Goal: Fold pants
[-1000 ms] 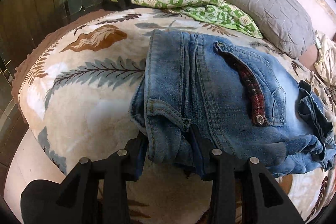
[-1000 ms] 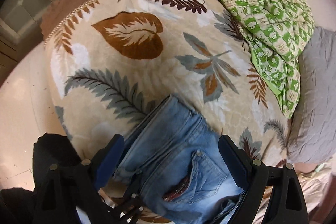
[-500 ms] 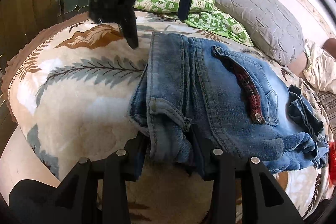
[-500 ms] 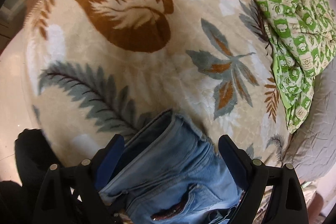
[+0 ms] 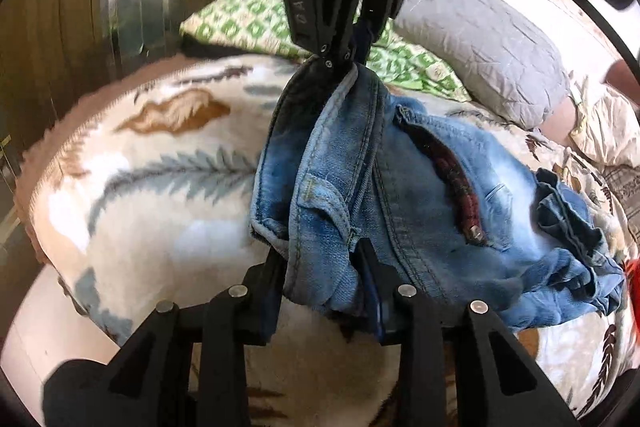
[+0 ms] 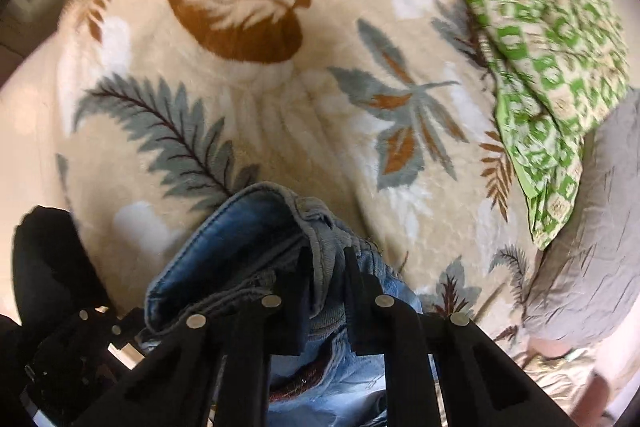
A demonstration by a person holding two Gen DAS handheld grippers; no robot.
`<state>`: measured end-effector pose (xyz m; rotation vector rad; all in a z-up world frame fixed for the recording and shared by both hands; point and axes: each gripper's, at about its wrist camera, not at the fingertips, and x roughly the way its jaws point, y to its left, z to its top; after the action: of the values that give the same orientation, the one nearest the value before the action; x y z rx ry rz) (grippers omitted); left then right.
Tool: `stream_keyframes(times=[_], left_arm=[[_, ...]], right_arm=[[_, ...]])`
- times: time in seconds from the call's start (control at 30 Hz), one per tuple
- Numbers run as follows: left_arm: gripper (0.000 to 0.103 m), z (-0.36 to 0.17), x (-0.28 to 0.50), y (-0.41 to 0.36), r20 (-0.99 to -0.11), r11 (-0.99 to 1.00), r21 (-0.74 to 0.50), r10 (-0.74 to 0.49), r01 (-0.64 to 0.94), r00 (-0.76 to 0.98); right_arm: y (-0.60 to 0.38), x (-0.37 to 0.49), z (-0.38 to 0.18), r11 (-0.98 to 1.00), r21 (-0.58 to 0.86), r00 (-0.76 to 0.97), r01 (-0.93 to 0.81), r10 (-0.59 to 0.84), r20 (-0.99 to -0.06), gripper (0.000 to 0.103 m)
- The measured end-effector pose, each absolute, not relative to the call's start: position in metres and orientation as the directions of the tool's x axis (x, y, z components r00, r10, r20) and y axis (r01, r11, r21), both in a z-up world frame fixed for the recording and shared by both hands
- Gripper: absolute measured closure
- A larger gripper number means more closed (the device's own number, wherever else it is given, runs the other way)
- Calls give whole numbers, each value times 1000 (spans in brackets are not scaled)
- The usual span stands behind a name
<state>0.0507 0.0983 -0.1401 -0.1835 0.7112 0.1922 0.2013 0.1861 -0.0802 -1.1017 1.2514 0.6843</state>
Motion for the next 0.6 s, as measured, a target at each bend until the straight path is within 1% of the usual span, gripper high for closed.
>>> stream_keyframes(times=[0.1,0.2,0.37,0.47,0.6], left_arm=[[68,-119,43,87,-621,977,-73,115,-203,775],[69,-97,38,65,-574,988,-16,114,-151,811],[69,-69,35,15,-511,995,84,91,-56,855],[69,-61,35,-17,-486,988,152,67,9,871],[69,-61,39,-61,-494,972,200,-11,126,870]], right_arm=[[163,201,-56,418,-236,230,-877,-66,-971,89],[122,204,-22,495,-177,232,-850,51,-971,89],[41,210,17,620,-59,244,-783,218,-945,89],[-15,216,25,684,22,255,-729,302,-918,89],[-92,226,19,759,124,276,-640,378,-884,89]])
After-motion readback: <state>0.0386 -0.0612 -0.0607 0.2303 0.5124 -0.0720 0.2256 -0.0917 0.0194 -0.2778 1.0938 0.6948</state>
